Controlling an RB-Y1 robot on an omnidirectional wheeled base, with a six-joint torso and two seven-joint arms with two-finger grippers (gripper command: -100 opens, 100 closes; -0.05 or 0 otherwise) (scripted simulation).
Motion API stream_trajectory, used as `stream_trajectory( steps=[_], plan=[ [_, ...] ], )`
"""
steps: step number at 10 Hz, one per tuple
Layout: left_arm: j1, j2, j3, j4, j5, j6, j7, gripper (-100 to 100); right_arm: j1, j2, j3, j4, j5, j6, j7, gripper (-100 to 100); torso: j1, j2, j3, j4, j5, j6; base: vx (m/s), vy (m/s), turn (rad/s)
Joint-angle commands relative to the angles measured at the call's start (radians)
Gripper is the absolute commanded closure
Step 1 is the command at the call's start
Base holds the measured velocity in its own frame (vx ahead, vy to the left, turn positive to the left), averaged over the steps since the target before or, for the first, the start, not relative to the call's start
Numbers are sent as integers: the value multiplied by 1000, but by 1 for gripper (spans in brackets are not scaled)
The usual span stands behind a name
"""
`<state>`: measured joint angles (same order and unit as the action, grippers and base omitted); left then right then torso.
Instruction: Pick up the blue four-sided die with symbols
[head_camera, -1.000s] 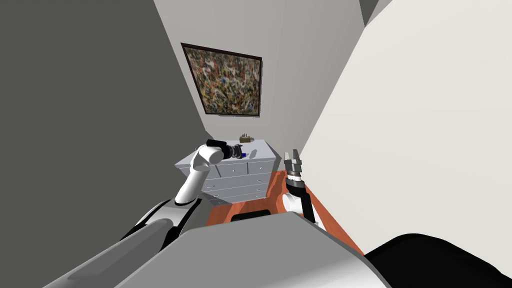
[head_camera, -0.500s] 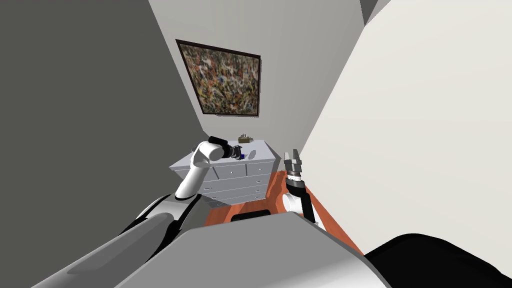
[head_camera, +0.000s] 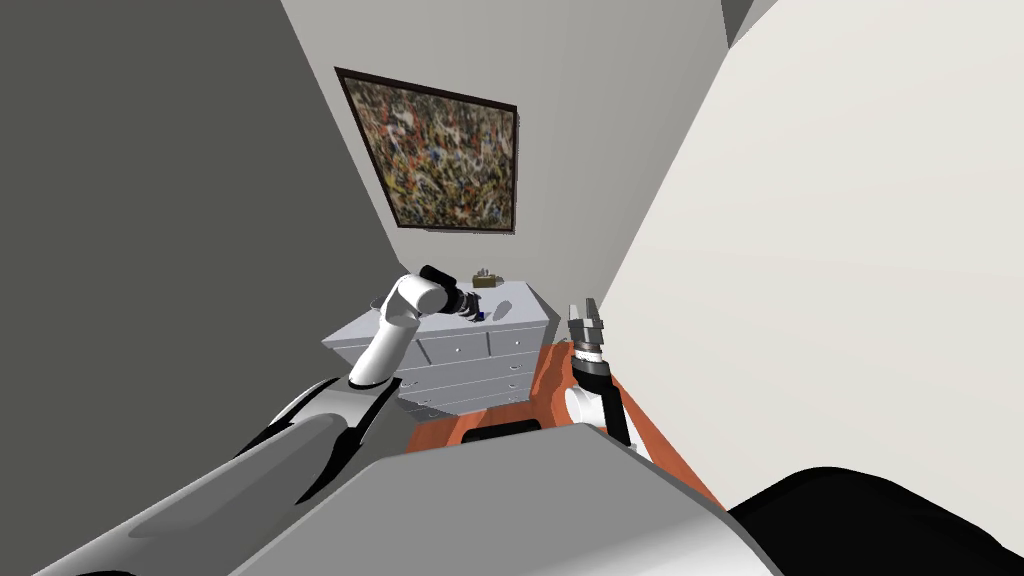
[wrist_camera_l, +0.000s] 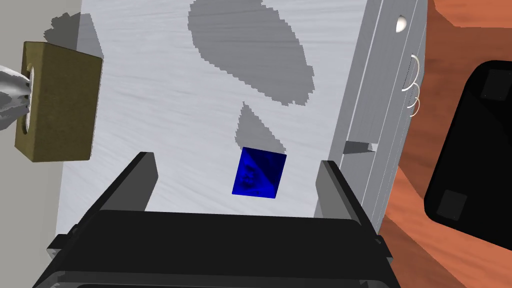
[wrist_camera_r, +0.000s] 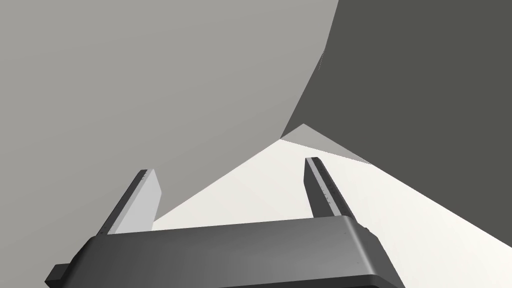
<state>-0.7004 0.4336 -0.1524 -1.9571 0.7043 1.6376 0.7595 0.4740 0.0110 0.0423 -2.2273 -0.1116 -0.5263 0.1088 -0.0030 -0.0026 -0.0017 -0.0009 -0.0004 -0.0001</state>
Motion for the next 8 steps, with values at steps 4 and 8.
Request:
stream_trajectory(
  steps=[4,8],
  plan=[
    [-46,32,-12,29,26,126,42,-100,0,0,0,0,0,0,0,0,1,0,0,0,0,0,46,-26,-21],
    [-73,52,-19,46,42,222,66,-100,0,0,0,0,0,0,0,0,0,1,0,0,0,0,35,-30,-19]
  ],
)
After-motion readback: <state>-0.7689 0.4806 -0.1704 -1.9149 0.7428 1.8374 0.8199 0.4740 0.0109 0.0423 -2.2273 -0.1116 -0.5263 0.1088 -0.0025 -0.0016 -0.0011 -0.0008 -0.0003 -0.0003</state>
